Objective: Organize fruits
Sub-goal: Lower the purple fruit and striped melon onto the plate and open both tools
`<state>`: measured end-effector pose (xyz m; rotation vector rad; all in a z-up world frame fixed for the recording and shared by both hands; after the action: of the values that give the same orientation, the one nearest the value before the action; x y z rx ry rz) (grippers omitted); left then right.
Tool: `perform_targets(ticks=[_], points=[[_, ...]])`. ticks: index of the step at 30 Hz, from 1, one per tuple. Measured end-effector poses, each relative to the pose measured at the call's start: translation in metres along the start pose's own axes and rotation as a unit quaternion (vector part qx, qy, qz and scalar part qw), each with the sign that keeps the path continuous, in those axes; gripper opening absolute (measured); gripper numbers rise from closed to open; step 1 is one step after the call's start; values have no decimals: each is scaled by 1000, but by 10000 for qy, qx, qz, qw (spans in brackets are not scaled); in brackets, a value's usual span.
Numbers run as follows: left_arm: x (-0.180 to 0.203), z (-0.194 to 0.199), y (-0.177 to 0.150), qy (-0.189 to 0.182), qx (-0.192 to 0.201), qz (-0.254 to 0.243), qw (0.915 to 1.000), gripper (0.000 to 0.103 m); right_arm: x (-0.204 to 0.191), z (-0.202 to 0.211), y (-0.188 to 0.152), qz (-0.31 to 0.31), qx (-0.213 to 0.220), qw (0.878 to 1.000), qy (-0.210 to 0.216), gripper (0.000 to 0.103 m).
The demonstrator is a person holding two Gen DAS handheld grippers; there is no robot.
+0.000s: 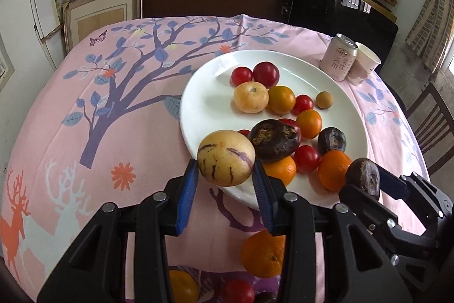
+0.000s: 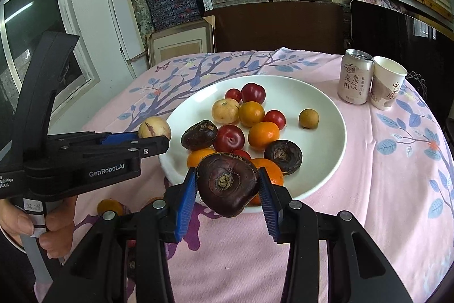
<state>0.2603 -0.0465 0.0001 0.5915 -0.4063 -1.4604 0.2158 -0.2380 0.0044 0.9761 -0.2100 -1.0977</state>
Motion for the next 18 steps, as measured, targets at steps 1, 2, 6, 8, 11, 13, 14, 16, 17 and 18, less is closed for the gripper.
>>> perform_targets(ticks=[1,2,6,8,11,13,14,16,17,18], points=[[0,-3,1,2,-25,5,10000,38,0,-3,1,0,-16,10000,-5,43],[0,-6,1,13,-44,3,10000,38,1,-7,1,0,-35,10000,-12,43],[3,-15,1,52,-85,-33,9999,38,-1,-18,4,73,-62,9999,-64,43],[4,-17,2,84,-69,-33,9999,38,-2,-22,6,131,-65,9998,-142,43],[5,-19,4,120,-19,-10,9999,38,-3,-26,8,200,-43,9994,-270,43],[4,-19,7,128,8,61,9999,45,-2,-30,9,199,-26,9993,-312,44],[2,-19,8,170,23,119,9998,47,-1,-32,10,185,-8,9992,-342,47],[-3,-16,10,180,82,190,9996,64,1,-31,11,111,60,9993,-347,51],[-5,-14,10,183,119,192,9996,66,2,-30,12,50,102,9995,-311,53],[-6,-11,10,190,161,167,9995,66,4,-29,12,-3,117,9995,-279,54]])
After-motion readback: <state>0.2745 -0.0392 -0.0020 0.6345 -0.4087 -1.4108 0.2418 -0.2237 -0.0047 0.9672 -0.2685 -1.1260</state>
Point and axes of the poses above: each gripper's, at about its wrist camera, not at the fingertips, and z roughly against the way its jaws point, x to its right, y to its top, the point moved 3 cm from there along -z, roughly the way its jaws point, and after that the axes turned 12 degrees about y, right-handed, at the moved point
